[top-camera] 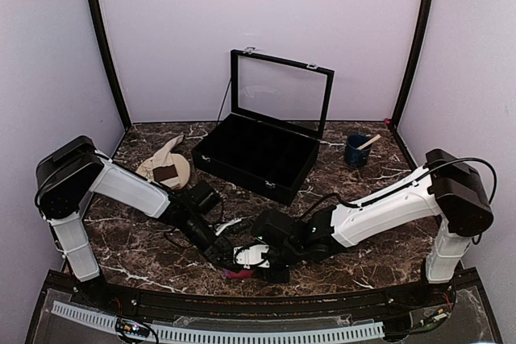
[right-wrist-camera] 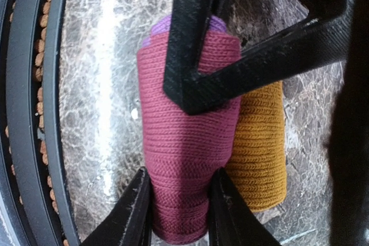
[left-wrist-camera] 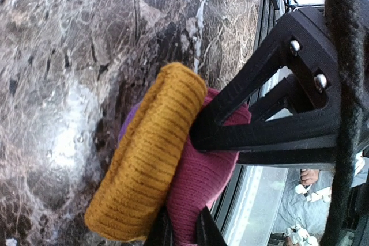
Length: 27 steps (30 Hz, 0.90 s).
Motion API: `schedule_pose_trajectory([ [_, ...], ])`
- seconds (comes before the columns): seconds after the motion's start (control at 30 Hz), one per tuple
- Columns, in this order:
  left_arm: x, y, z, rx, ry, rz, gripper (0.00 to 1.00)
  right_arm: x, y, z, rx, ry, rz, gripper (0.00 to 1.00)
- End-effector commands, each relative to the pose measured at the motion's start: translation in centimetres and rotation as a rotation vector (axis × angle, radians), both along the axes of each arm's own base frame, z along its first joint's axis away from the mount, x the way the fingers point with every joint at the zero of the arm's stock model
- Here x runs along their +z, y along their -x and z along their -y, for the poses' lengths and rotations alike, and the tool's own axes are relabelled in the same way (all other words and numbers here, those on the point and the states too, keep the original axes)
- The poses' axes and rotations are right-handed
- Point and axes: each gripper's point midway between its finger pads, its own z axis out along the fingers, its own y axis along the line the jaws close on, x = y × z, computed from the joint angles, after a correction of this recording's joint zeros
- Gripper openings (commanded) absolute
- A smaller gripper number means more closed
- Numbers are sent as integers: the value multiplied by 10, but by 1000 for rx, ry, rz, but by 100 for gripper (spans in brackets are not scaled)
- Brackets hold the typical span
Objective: Roll the socks
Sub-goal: Roll the sock at the center of the board.
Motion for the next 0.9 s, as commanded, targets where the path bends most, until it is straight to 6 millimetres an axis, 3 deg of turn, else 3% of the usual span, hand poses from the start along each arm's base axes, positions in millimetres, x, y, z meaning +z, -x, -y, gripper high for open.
schedule_pose_trajectory([
  [0.0, -17, 7, -17, 1, -97, -47, 0, -28, 10, 10, 19, 76, -18, 24],
  [0.27, -17, -1, -20, 44, -124, -22, 0, -41, 17, 16, 17, 117, -69, 7],
  [0.37, -16, -13, -21, 89, -136, 24, 19, -46, 21, 19, 9, 135, -99, 2],
  [0.5, -10, -29, -25, 154, -149, 102, 33, -49, 23, 20, -18, 142, -161, 0],
  [0.87, 10, -51, -48, 322, -179, 270, 42, -40, 13, 11, -128, 130, -341, 0],
])
